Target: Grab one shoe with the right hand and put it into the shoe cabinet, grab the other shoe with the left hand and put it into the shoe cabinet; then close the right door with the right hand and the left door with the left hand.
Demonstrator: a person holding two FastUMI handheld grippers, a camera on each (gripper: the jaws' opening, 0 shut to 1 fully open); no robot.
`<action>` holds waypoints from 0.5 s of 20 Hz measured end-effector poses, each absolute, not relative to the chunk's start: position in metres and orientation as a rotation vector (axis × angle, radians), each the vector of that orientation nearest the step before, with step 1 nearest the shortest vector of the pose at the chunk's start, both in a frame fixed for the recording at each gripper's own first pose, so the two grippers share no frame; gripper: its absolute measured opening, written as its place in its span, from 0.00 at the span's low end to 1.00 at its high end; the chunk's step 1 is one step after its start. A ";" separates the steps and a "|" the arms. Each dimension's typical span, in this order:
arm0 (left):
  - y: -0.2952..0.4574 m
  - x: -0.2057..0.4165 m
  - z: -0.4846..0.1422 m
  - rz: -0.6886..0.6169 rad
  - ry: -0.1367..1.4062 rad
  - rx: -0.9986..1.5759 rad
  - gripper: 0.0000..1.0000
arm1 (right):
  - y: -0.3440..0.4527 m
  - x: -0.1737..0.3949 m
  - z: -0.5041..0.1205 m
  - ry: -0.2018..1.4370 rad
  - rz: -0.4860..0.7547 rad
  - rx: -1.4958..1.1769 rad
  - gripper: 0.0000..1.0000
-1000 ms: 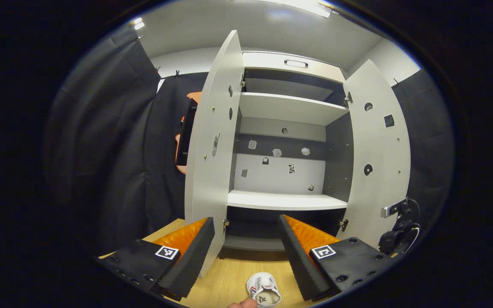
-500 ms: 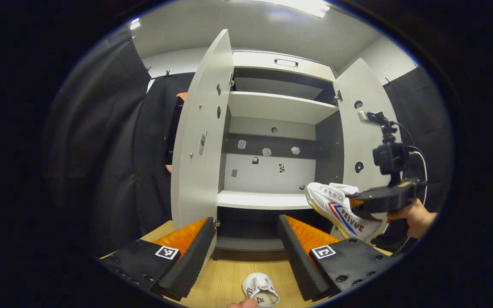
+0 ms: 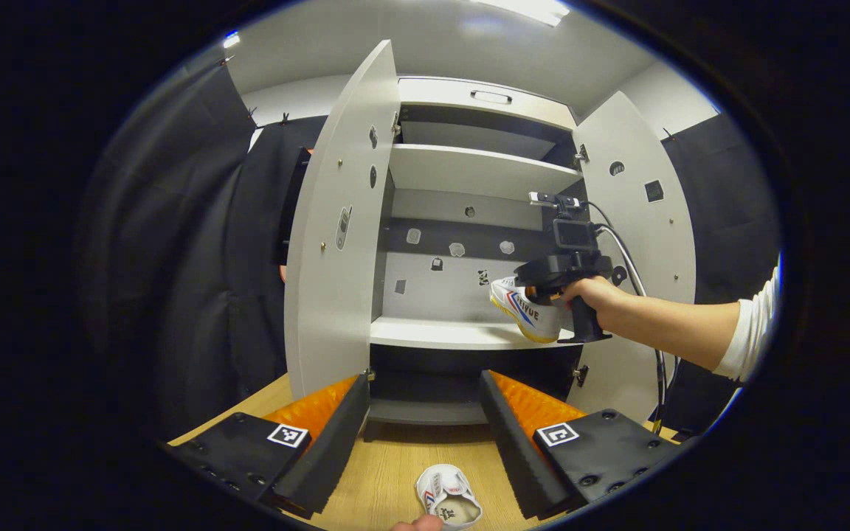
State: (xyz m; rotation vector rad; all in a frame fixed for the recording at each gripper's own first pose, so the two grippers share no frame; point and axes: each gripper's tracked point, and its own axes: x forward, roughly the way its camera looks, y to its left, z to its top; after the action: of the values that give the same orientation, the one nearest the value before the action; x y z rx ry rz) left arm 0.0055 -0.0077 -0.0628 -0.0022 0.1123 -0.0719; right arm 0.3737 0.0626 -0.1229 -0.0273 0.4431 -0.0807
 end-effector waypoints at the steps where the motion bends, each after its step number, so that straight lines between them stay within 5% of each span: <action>1: -0.007 0.007 -0.063 -0.070 0.114 -0.003 0.96 | 0.062 0.385 -0.131 0.464 -0.087 -0.036 0.02; 10: 0.007 0.012 -0.072 -0.033 0.136 -0.008 0.96 | 0.064 0.410 -0.185 0.606 -0.096 0.017 0.08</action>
State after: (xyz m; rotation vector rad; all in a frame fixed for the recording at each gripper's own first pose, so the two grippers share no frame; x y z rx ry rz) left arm 0.0121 0.0073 -0.0717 -0.0078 0.1359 -0.0333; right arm 0.4104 0.0640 -0.1847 0.0168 0.6061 -0.0955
